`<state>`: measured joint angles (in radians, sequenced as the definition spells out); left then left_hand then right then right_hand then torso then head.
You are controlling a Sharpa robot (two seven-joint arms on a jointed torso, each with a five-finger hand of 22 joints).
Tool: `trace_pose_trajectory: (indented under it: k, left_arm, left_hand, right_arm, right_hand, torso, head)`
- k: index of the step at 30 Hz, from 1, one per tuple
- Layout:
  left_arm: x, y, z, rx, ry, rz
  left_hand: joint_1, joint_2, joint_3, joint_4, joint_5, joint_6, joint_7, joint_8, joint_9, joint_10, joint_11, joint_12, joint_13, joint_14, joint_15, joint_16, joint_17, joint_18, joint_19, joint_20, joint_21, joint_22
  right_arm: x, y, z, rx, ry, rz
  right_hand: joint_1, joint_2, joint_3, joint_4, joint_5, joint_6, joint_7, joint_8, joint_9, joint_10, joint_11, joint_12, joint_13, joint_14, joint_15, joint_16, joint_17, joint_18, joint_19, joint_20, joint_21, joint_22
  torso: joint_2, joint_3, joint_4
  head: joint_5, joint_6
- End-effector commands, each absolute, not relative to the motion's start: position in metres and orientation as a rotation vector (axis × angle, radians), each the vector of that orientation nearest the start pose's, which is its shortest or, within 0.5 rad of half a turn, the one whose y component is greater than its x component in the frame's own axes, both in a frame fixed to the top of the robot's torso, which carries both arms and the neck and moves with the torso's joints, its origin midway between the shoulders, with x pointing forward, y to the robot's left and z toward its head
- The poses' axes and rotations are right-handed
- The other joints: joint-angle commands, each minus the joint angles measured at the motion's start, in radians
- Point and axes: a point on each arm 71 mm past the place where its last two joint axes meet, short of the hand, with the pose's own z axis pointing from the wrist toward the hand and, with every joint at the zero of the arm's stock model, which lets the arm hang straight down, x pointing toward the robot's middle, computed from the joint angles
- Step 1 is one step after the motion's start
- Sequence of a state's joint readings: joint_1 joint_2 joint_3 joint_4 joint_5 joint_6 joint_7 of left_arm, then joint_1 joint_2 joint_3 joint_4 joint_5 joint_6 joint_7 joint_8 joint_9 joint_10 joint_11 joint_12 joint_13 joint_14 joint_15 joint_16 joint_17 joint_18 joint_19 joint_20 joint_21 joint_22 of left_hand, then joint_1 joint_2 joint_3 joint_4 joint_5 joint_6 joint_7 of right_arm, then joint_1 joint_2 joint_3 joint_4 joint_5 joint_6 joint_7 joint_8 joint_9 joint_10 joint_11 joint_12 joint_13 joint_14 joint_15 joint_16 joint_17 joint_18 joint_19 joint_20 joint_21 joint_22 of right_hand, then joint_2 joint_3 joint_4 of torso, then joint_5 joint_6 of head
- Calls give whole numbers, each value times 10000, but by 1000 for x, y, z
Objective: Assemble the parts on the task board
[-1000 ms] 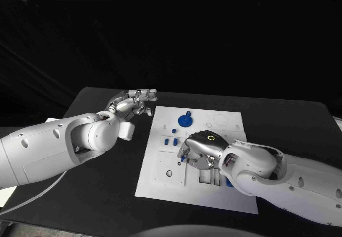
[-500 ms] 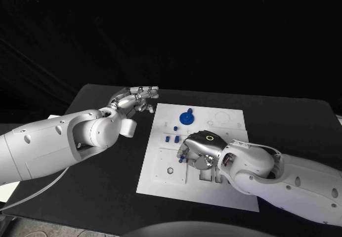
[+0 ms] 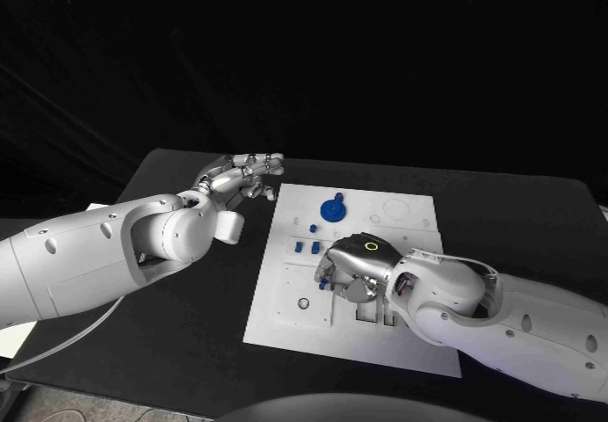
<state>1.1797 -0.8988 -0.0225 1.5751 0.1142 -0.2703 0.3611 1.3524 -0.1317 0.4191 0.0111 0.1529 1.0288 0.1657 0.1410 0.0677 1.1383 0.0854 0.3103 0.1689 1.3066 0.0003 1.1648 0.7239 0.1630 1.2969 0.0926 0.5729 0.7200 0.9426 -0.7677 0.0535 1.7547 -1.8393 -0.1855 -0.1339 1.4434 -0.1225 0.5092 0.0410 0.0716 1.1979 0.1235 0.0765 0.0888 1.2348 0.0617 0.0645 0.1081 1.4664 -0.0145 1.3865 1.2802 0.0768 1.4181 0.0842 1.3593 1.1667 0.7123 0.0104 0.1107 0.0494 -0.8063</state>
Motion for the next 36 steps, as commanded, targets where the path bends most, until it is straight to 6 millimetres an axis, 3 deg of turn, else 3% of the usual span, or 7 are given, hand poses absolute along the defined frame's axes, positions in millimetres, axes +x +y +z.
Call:
trace_pose_trajectory:
  k: [1, 10, 18, 36]
  left_arm:
    - [478, 219, -181, -12771, 14268, -16173]
    - [478, 219, -181, -12774, 14285, -16179]
    - [478, 219, -181, -12789, 14313, -16166]
    - [478, 219, -182, -12810, 14363, -16161]
  left_hand:
    - [10, 61, -65, -5, 0, -47, 11, -20, -6, -51, -10, 35, 12, -68, -5, -20, -10, 170, -50, 29, -69, -10]
    - [10, 61, -65, -5, 0, -47, 11, -20, -6, -51, -10, 35, 12, -68, -5, -20, -10, 170, -50, 29, -69, -10]
    - [10, 61, -65, -5, 0, -47, 11, -20, -6, -51, -10, 35, 12, -68, -5, -20, -10, 170, -50, 29, -69, -10]
    - [19, 67, -97, -17, 2, -96, 27, -10, -5, -141, 4, 115, 37, -97, 6, -19, -40, 173, -60, 40, -89, -20]
  right_arm:
    - [384, -95, -238, -6028, 17163, 7850]
    - [384, -93, -240, -6163, 17220, 7721]
    - [385, -93, -238, -5869, 16830, 7825]
    - [378, -102, -223, -5410, 15951, 8312]
  right_hand:
    - [-157, 11, 36, 3, 14, 12, 27, 22, 18, 52, 6, 23, -9, 539, -58, 27, -18, 44, 2, -12, 19, -13]
    - [-298, -54, -15, -10, -72, -35, 33, -10, 16, -14, 26, -4, -54, 524, -37, -2, -72, 54, -29, 6, -17, -76]
    - [-857, -508, -339, 145, -14, -998, 360, -165, -217, -1117, 364, -25, -417, 433, 231, -219, -425, 149, -250, 237, -327, -612]
    - [-822, -508, -496, 100, 2, -1143, 414, -133, -217, -1543, 441, 26, -453, 387, 293, -341, -627, 212, -360, 311, -518, -923]
  torso:
    - [-3, 3, -8]
    - [1, 1, -12]
    - [-7, 3, -5]
    - [-10, 4, -3]
  head:
    - [9, -25]
    - [2, 6]
    - [-14, -27]
    - [-73, 8]
